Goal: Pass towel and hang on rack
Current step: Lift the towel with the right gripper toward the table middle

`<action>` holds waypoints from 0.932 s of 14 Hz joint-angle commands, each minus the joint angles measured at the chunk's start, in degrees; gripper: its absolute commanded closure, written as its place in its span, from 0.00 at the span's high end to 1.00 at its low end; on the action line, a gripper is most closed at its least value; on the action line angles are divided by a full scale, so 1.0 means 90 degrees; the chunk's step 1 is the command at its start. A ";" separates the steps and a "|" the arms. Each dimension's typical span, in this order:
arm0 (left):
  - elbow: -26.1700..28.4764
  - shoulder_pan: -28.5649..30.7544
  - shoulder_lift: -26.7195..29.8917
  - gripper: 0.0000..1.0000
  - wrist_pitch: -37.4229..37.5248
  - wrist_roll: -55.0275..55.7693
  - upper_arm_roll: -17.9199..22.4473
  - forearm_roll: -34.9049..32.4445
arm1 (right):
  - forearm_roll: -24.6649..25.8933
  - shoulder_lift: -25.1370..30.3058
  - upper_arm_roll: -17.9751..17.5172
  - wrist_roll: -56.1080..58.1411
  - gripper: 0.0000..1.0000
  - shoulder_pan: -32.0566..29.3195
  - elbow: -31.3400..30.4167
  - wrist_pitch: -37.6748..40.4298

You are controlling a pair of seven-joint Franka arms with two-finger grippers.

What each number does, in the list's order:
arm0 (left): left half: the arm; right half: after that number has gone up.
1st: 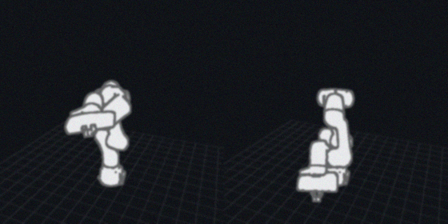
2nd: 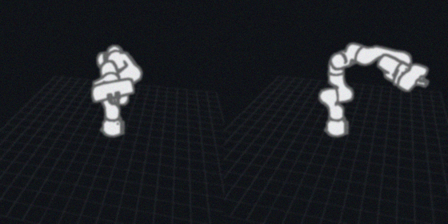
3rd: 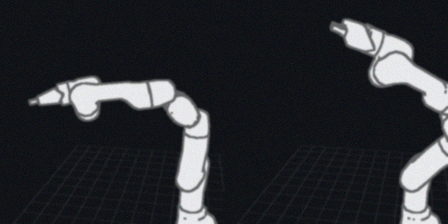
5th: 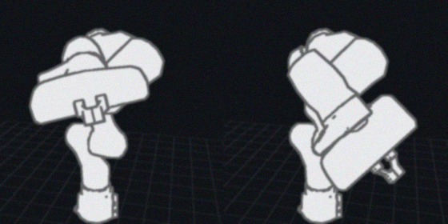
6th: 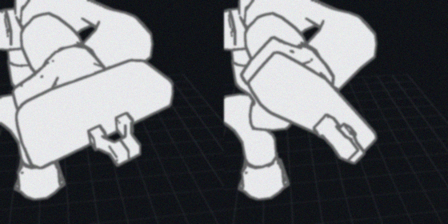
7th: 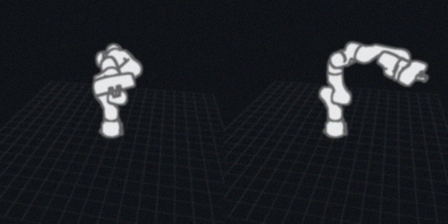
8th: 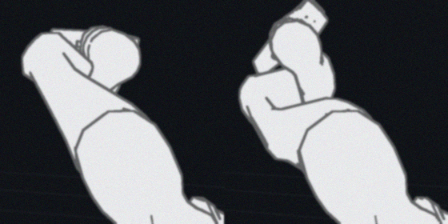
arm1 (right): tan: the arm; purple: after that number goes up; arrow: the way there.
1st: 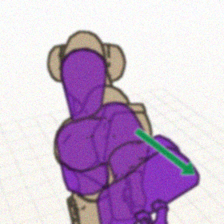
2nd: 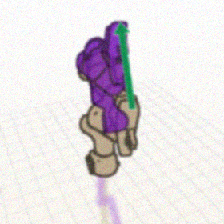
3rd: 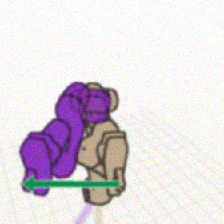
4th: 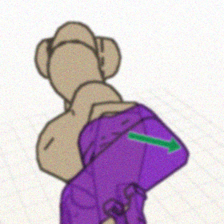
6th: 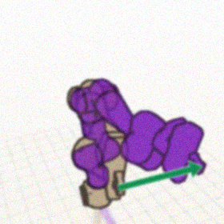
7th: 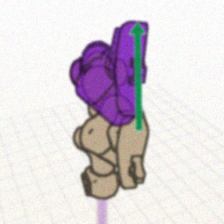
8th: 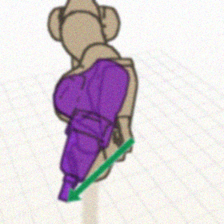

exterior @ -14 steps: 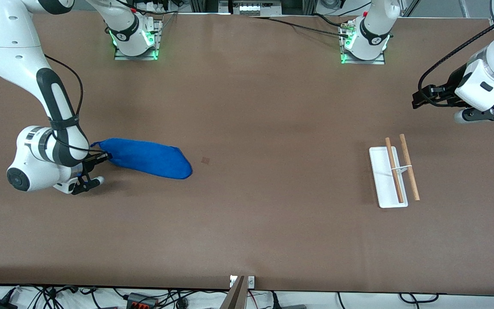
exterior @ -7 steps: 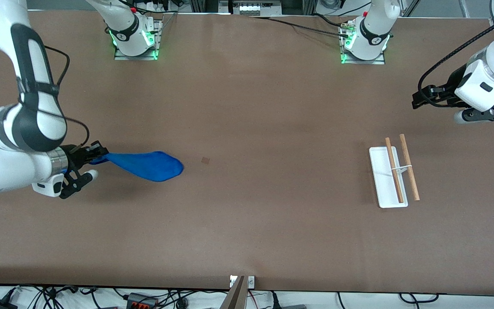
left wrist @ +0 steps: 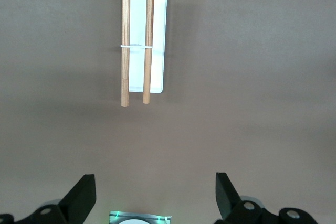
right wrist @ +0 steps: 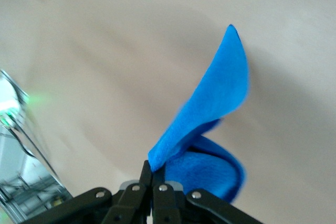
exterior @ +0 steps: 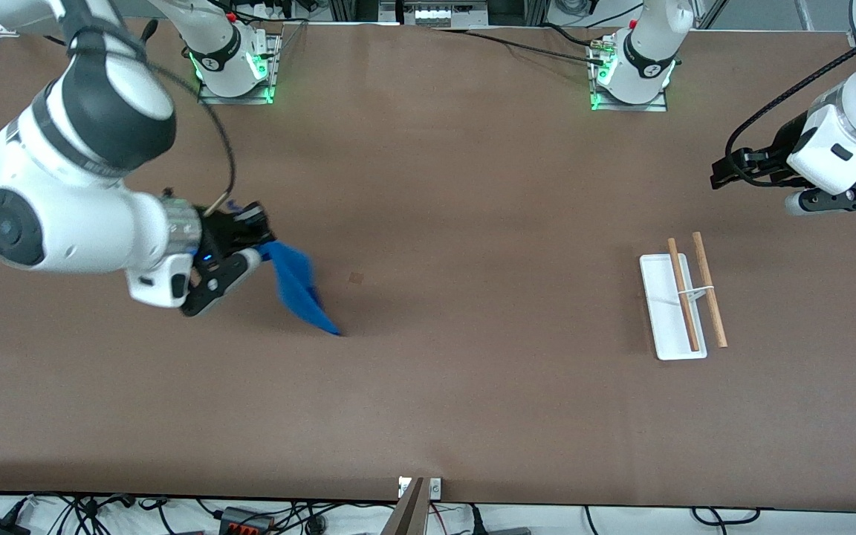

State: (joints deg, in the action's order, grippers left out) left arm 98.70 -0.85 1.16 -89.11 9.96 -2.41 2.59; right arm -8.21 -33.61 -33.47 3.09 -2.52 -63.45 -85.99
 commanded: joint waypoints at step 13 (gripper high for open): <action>-0.0127 0.0008 -0.1115 1.00 -0.0373 -0.5529 0.0971 0.1236 | -0.0006 -0.0182 -0.0871 -0.3801 0.00 0.1559 0.0273 -0.2867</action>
State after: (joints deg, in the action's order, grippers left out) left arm 98.81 0.52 -7.95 -91.89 -35.41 6.73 12.66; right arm -8.22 -34.27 -41.10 -29.58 10.81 -62.74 -111.71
